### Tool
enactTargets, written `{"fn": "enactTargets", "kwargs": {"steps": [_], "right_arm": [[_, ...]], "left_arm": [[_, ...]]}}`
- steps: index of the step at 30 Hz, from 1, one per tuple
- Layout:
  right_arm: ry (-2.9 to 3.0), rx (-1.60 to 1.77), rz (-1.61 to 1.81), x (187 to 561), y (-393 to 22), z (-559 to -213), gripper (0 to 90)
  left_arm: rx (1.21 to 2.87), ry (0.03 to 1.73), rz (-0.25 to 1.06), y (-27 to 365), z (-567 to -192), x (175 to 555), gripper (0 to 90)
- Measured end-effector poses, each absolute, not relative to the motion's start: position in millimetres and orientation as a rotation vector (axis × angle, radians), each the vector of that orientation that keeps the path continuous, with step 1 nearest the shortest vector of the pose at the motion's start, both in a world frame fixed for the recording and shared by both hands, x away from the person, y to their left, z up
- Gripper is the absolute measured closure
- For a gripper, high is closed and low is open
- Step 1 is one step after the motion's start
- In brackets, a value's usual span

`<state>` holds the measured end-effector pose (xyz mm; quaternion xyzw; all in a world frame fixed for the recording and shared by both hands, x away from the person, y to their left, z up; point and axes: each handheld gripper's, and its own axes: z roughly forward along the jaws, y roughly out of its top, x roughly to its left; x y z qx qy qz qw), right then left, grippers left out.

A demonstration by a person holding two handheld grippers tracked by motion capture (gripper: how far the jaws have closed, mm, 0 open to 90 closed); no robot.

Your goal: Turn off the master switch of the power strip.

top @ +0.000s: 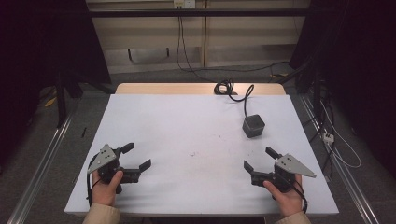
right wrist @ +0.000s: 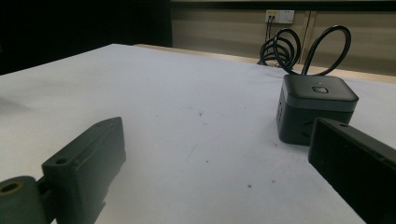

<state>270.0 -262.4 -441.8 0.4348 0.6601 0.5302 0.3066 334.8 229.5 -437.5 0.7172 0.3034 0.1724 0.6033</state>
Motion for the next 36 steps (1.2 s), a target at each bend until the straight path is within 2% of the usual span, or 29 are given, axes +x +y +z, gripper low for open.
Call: {"fn": "enactTargets", "kwargs": {"steps": [24, 36], "right_arm": [[1.755, 1.187, 1.353, 302, -257, -438, 6.7], [1.738, 1.210, 1.313, 315, -262, -433, 13.5]], "left_arm": [[1.651, 0.702, 0.392, 230, -437, 334, 3.4], [1.659, 0.696, 0.390, 230, -437, 334, 3.6]]}}
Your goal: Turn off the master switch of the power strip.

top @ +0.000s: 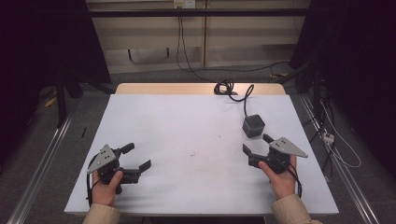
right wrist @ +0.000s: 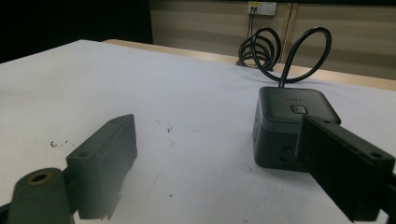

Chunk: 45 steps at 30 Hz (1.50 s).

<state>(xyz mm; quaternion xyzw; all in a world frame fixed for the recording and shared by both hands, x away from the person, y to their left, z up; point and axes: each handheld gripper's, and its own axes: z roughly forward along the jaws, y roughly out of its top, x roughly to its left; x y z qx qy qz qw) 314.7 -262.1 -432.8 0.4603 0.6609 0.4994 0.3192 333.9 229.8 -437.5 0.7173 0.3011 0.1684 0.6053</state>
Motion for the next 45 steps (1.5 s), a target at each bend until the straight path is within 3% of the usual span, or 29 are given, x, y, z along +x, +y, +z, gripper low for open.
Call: {"fn": "enactTargets", "kwargs": {"steps": [45], "right_arm": [[1.724, 1.232, 1.284, 347, -272, -419, 16.3]], "left_arm": [[1.652, 0.692, 0.385, 230, -437, 333, 3.8]]}}
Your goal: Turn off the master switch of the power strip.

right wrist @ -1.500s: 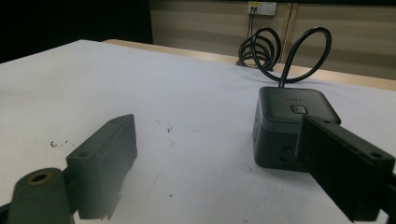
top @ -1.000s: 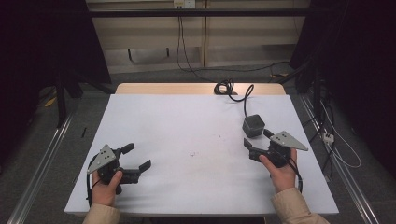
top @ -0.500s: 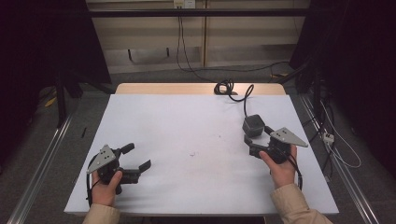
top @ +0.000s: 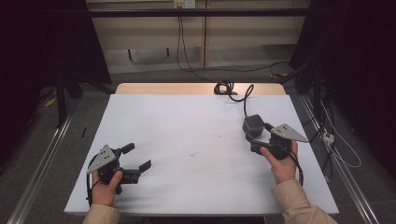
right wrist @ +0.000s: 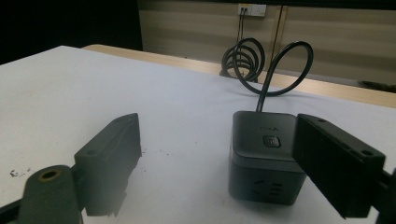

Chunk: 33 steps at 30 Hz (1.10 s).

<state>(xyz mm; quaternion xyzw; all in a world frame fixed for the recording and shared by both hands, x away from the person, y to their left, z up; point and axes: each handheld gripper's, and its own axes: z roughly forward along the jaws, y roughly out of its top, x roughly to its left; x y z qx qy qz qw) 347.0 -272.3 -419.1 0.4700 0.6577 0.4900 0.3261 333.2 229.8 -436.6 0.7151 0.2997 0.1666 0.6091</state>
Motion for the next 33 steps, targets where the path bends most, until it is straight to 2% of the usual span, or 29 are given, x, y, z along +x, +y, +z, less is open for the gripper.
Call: {"fn": "enactTargets", "kwargs": {"steps": [14, 21, 33], "right_arm": [[1.715, 1.243, 1.269, 360, -276, -415, 21.1], [1.705, 1.266, 1.283, 366, -278, -417, 27.6], [1.713, 1.296, 1.267, 376, -284, -417, 43.9]], "left_arm": [[1.654, 0.692, 0.389, 230, -436, 333, 3.8], [1.654, 0.693, 0.390, 230, -436, 333, 3.8], [1.653, 0.694, 0.389, 231, -436, 333, 3.8]]}}
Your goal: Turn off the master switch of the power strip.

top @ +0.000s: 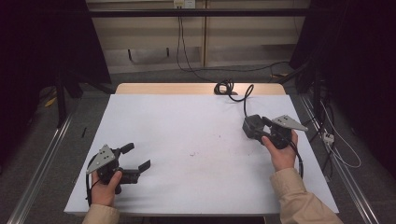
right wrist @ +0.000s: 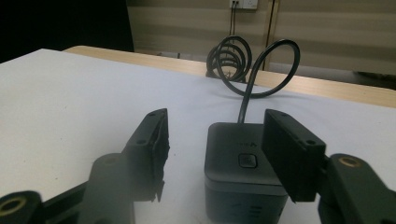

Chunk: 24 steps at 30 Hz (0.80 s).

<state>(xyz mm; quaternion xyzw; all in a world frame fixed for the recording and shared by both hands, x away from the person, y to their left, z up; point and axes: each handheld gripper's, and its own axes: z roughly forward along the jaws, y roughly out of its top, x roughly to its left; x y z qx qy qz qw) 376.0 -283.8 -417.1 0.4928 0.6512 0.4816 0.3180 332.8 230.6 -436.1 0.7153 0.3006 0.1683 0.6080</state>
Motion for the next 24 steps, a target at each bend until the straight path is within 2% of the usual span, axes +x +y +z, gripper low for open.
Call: {"fn": "enactTargets", "kwargs": {"steps": [16, 24], "right_arm": [[1.747, 1.306, 1.239, 386, -289, -421, 63.3], [1.752, 1.334, 1.228, 390, -293, -424, 69.6]], "left_arm": [[1.657, 0.692, 0.390, 231, -436, 333, 3.8], [1.657, 0.691, 0.391, 230, -437, 333, 3.8]]}}
